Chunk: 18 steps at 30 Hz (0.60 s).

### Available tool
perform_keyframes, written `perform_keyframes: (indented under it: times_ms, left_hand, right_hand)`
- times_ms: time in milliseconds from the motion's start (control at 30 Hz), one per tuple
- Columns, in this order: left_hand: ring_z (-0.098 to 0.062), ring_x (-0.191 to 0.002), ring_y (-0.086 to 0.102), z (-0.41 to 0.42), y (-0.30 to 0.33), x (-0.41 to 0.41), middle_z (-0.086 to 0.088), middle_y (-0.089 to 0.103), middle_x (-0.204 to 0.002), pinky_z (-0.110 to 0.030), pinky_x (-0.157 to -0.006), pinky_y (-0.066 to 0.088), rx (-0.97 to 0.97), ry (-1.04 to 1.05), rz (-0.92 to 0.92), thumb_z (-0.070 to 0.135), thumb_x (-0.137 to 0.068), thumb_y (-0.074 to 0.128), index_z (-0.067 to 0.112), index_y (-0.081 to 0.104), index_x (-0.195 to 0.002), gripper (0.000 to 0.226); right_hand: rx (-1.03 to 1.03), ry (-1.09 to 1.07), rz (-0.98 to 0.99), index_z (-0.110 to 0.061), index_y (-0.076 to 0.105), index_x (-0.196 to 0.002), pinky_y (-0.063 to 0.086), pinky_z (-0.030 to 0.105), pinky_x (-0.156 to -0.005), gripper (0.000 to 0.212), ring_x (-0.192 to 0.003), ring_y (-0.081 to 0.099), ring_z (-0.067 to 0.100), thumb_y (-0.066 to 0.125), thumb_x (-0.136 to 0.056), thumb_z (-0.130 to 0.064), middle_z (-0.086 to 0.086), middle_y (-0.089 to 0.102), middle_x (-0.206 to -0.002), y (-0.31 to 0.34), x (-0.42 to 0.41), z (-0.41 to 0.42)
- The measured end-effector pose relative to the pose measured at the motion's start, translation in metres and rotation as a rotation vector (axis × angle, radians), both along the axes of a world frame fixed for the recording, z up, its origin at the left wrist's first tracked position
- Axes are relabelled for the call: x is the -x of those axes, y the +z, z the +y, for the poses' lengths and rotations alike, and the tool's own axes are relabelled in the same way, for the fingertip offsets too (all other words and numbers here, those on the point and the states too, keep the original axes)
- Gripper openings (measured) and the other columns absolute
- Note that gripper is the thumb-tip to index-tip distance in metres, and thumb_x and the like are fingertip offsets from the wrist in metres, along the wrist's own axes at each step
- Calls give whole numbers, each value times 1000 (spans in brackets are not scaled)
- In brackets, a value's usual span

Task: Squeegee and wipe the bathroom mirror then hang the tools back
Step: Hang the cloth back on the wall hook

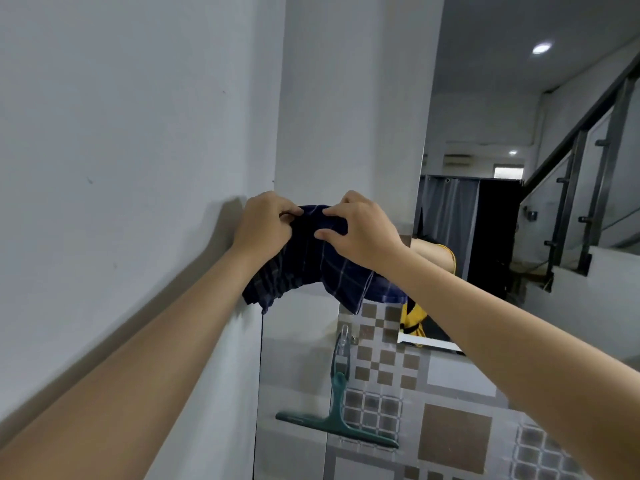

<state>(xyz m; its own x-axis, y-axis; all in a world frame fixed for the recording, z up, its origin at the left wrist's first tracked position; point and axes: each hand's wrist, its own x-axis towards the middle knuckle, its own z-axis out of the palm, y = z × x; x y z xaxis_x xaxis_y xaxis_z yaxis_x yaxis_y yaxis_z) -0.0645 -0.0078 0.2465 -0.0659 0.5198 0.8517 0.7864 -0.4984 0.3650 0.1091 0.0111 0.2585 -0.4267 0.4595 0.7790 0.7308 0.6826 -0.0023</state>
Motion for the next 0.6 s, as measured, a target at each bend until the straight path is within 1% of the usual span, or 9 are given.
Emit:
perform_keyframes:
  times_ms: [67, 100, 200, 267, 333, 400, 500, 533, 600]
  left_hand:
    - [-17, -98, 62, 9, 9, -1, -9, 69, -109, -6, -68, 35, 28, -1, 27, -6, -85, 50, 7, 70, -107, 32]
    - [-15, -97, 61, 13, 12, -1, -9, 69, -110, -5, -67, 35, 48, -9, 33, -6, -85, 51, 7, 69, -109, 32]
    - [-18, -100, 61, 31, 12, 1, -7, 67, -111, -19, -75, 43, 128, -23, 43, 0, -84, 60, 9, 69, -111, 29]
    - [-19, -101, 60, 43, 5, 1, -4, 64, -111, -23, -79, 44, 185, -20, 49, 3, -83, 64, 10, 69, -110, 29]
    - [-15, -95, 59, 52, -3, -1, -5, 63, -110, -18, -78, 44, 201, -31, -5, 0, -83, 63, 9, 69, -109, 29]
    - [-11, -86, 57, 54, -11, -3, -5, 66, -103, -8, -69, 41, 191, -68, -93, -5, -82, 60, 9, 69, -106, 29]
    - [-2, -71, 54, 49, -19, -7, 6, 63, -81, -14, -66, 42, 166, -153, -151, -3, -84, 59, 12, 71, -100, 25]
    - [2, -70, 52, 47, -20, -9, 9, 61, -80, -12, -68, 41, 153, -157, -150, -3, -85, 58, 12, 71, -101, 25]
    - [1, -76, 54, 44, -24, -11, 6, 65, -91, -9, -74, 40, 147, -158, -170, 0, -87, 56, 11, 68, -106, 25]
  right_hand:
    - [-11, -87, 6, -13, 63, -121, 45, 32, -62, 47, -83, 57, 24, 68, -84, -41, 5, 53, -106, 8, 7, 7]
    - [-22, -124, 5, -14, 63, -121, 43, 32, -61, 47, -83, 57, 24, 68, -83, -43, 5, 52, -107, 10, 8, 12]
    - [1, -215, -33, -17, 61, -122, 40, 31, -60, 46, -82, 58, 26, 67, -84, -42, 5, 49, -110, 9, 10, 26]
    - [42, -250, -34, -21, 58, -127, 41, 32, -61, 48, -85, 59, 27, 66, -85, -42, 5, 48, -114, 1, 8, 35]
    - [104, -237, 26, -24, 58, -128, 43, 31, -63, 46, -89, 61, 27, 64, -86, -43, 6, 51, -116, -12, 6, 44]
    - [158, -172, 131, -23, 62, -122, 46, 31, -66, 39, -94, 62, 26, 63, -88, -42, 5, 59, -113, -26, 8, 50]
    - [238, -63, 303, -19, 67, -108, 50, 32, -66, 28, -92, 62, 22, 59, -90, -38, 2, 69, -100, -44, 17, 55]
    - [279, -41, 350, -17, 66, -107, 50, 32, -66, 27, -91, 62, 21, 58, -91, -38, 2, 68, -98, -49, 20, 53]
    - [351, 7, 428, -15, 62, -106, 47, 31, -64, 26, -89, 59, 21, 56, -92, -37, 3, 65, -99, -55, 24, 50]
